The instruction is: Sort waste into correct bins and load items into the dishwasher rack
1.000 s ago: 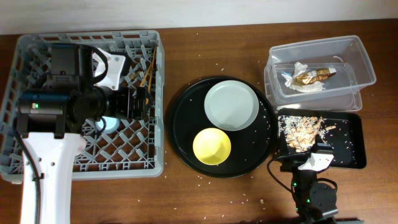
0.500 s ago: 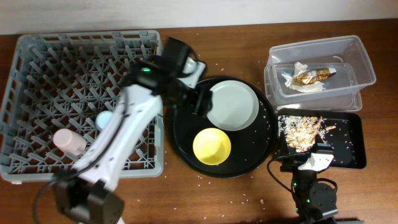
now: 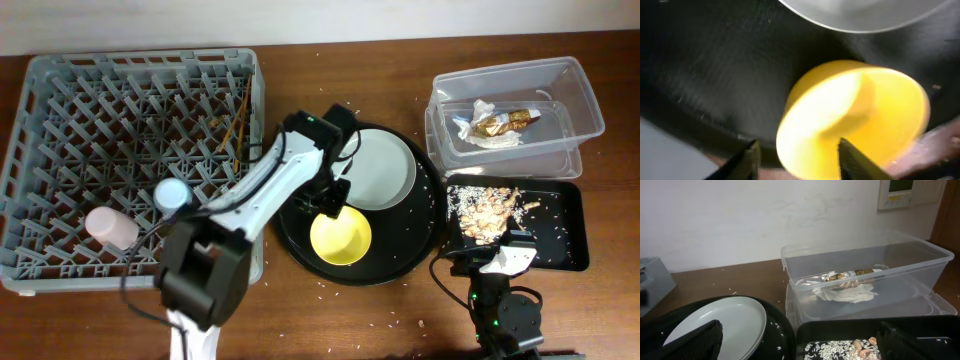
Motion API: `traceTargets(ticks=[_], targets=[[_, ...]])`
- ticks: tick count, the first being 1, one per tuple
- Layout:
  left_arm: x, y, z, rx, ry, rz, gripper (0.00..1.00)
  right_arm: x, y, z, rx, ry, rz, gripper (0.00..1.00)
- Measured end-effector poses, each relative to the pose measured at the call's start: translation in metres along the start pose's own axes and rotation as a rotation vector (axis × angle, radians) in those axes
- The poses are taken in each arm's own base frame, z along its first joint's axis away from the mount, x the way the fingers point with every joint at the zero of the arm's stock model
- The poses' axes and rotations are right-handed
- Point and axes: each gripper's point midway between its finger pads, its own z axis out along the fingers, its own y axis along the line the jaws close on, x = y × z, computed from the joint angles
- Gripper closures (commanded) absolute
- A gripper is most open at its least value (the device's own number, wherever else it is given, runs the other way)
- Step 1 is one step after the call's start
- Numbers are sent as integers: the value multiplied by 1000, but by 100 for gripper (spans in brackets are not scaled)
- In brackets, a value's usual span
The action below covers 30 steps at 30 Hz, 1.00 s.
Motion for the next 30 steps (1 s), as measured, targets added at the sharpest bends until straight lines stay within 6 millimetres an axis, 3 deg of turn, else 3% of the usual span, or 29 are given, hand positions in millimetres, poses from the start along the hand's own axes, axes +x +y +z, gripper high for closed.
traceTargets(ticks=[2,4,8,9,11,13,16,18,21,23,25,27,28,30], targets=[[3,-3,-27,10,-55,7,45,0,0,0,0,0,0,2],[7,-2,-32,5,-72,9,45,0,0,0,0,0,-1,1],[29,15,21,-14,9,-17,45,0,0,0,0,-1,0,2],[37,19,41,-8,24,-26,54,0,0,0,0,0,0,2],[46,23,65,1,36,-33,100,0,0,0,0,-1,0,2],[45,24,73,10,9,-43,100,0,0,0,0,-1,0,2],[46,21,65,23,21,-75,100,0,0,0,0,-2,0,2],[40,20,43,15,17,-88,100,-1,0,0,0,-3,1,2],[12,47,-45,-121,-127,-136,100,-1,0,0,0,-3,1,2],[9,85,-111,-302,-269,-220,100,-1,0,0,0,-2,0,2],[21,145,-185,-611,-445,-376,100,-1,0,0,0,-2,0,1],[28,175,-202,-778,-473,-448,100,-1,0,0,0,-3,0,2],[29,182,-201,-807,-468,-463,100,-1,0,0,0,-2,0,2],[31,220,-193,-933,-444,-541,100,-1,0,0,0,-2,0,2]])
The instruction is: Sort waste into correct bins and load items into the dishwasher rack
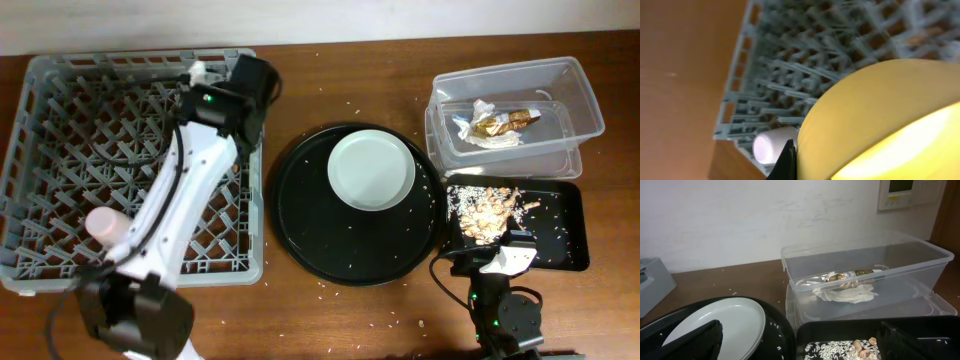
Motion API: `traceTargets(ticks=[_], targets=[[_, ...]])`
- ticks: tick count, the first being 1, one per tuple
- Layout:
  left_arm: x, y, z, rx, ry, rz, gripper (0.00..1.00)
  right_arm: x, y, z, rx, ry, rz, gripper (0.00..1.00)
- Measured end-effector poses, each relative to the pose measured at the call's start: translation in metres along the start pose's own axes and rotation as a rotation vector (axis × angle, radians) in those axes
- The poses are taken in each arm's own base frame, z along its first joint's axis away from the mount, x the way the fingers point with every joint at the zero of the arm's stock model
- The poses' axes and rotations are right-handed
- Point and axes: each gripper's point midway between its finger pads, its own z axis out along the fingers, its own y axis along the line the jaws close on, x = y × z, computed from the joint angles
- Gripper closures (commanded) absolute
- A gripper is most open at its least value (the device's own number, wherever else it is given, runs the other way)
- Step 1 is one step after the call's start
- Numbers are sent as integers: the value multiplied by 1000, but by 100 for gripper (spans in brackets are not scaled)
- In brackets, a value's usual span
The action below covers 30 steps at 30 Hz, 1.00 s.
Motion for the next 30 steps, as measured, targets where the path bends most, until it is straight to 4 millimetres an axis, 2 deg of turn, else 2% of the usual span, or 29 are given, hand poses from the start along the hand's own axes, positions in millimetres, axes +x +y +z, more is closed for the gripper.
traceTargets(ticks=[1,2,4,7,10,13,15,21,24,27,30], targets=[[1,4,26,-73,20,-16,100,0,0,0,0,0,0,2],[1,4,43,-113,37,-21,100,0,0,0,0,0,0,2],[-5,-1,66,-149,32,-60,100,0,0,0,0,0,0,2],[-13,-20,84,-168,8,-83,100,0,0,0,0,0,0,2],[-17,-23,96,-242,-17,-77,100,0,0,0,0,0,0,2],[-18,-19,96,-281,-29,-71,100,0,0,0,0,0,0,2],[-17,-23,95,-268,-26,-66,100,0,0,0,0,0,0,2],[-13,-51,83,-168,-22,-37,99,0,0,0,0,0,0,2],[-7,-50,82,-150,10,-30,100,0,0,0,0,0,0,2],[-2,-38,79,-216,23,27,100,0,0,0,0,0,0,2],[-3,-34,77,-261,0,48,100,0,0,0,0,0,0,2]])
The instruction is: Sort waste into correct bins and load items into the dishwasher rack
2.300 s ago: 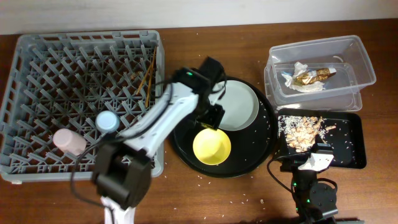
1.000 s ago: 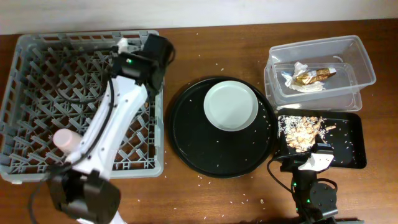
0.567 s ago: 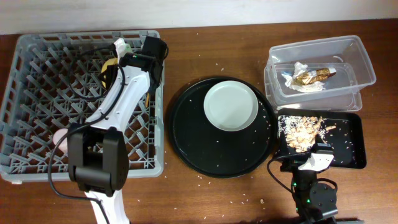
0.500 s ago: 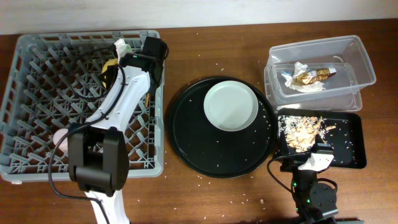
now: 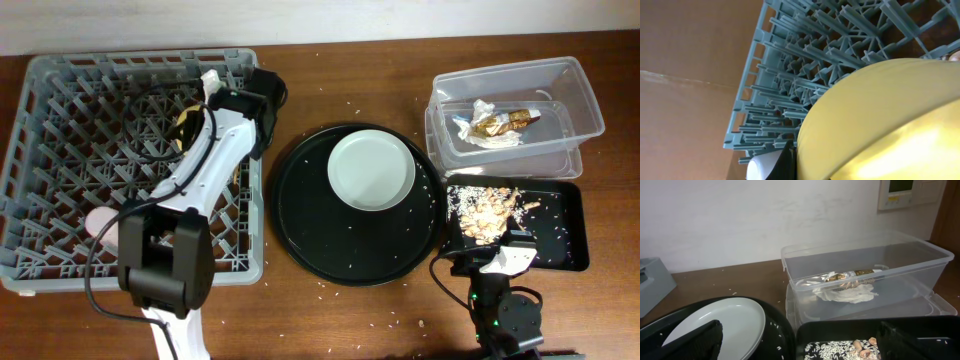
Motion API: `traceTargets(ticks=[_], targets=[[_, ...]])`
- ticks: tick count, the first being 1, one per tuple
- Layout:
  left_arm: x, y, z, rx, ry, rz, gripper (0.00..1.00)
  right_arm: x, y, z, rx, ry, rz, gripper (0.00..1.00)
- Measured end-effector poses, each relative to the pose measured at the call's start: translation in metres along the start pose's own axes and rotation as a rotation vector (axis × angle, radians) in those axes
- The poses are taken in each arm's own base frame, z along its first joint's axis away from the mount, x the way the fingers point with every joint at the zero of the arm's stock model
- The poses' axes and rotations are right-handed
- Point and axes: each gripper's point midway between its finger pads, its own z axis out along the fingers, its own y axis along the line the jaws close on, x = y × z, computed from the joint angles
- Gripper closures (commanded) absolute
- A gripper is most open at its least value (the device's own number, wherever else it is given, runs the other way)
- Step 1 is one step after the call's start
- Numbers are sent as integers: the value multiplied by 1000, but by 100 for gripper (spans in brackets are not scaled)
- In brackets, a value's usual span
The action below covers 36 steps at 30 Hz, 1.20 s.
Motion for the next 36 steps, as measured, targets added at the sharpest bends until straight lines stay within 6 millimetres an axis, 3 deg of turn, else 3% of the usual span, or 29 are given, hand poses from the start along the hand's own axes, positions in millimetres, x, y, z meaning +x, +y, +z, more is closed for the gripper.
traceTargets(ticks=[7,11,13,15,17,21,23,30,36], targets=[[10,-11,12,15,59,9,100,0,0,0,0,0,0,2],[11,-5,-3,118,93,-21,100,0,0,0,0,0,0,1],[5,5,-19,168,68,-58,100,0,0,0,0,0,0,1],[-2,31,-34,158,28,-90,100,0,0,0,0,0,1,2],[-2,43,-35,135,18,-102,100,0,0,0,0,0,0,2],[26,11,-8,62,61,9,100,0,0,0,0,-1,1,2],[27,3,2,-8,52,49,100,0,0,0,0,0,0,2],[27,13,-10,-156,-1,205,100,0,0,0,0,0,0,1],[26,10,-11,-159,-12,206,99,0,0,0,0,0,0,1]])
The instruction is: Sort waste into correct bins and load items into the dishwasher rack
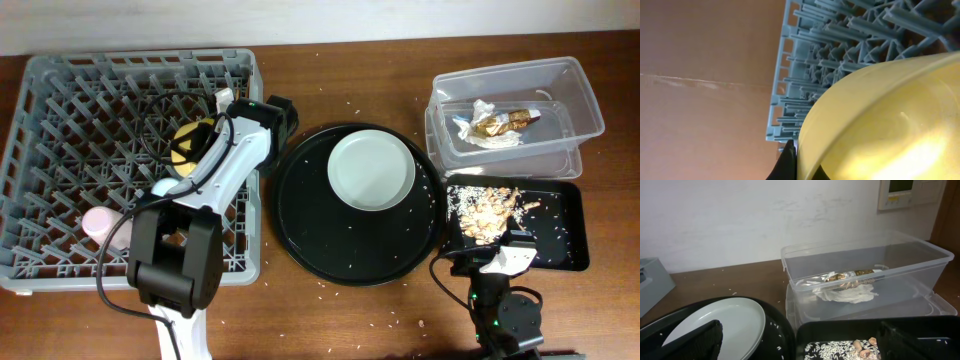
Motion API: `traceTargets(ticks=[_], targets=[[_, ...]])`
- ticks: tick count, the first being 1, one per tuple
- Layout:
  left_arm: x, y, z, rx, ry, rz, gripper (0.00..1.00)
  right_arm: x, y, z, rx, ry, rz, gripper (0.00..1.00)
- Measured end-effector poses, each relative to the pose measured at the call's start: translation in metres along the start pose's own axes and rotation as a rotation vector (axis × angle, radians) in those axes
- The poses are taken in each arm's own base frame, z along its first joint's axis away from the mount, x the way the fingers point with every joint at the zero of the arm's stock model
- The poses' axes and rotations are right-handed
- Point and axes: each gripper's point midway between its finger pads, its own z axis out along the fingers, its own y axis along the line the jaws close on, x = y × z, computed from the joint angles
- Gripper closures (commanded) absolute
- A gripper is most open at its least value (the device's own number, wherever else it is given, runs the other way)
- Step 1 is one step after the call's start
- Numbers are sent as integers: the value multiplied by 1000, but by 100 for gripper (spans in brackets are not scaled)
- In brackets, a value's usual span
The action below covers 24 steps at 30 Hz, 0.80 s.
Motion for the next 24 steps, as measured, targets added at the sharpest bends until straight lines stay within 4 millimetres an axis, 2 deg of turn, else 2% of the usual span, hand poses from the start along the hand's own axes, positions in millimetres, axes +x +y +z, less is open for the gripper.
traceTargets(ticks=[2,3,5,7,8,11,14,16,21,24], targets=[[-2,-7,-3,36,2,-24,98,0,0,0,0,0,0,2],[-6,-11,-9,65,-12,-53,97,0,0,0,0,0,0,2],[-17,-25,-35,152,-56,-113,96,0,0,0,0,0,0,2],[-17,-28,-41,162,-65,-105,96,0,0,0,0,0,1,2],[-17,-28,-43,165,-69,-104,100,0,0,0,0,0,0,2],[-14,-26,-45,162,-63,-79,100,0,0,0,0,0,0,1],[-5,-11,-52,153,-18,34,100,0,0,0,0,0,0,2],[-3,-9,-49,147,3,54,100,0,0,0,0,0,0,1],[0,-5,-6,150,103,-44,100,0,0,0,0,0,0,1],[2,-6,-2,155,118,-49,100,0,0,0,0,0,0,2]])
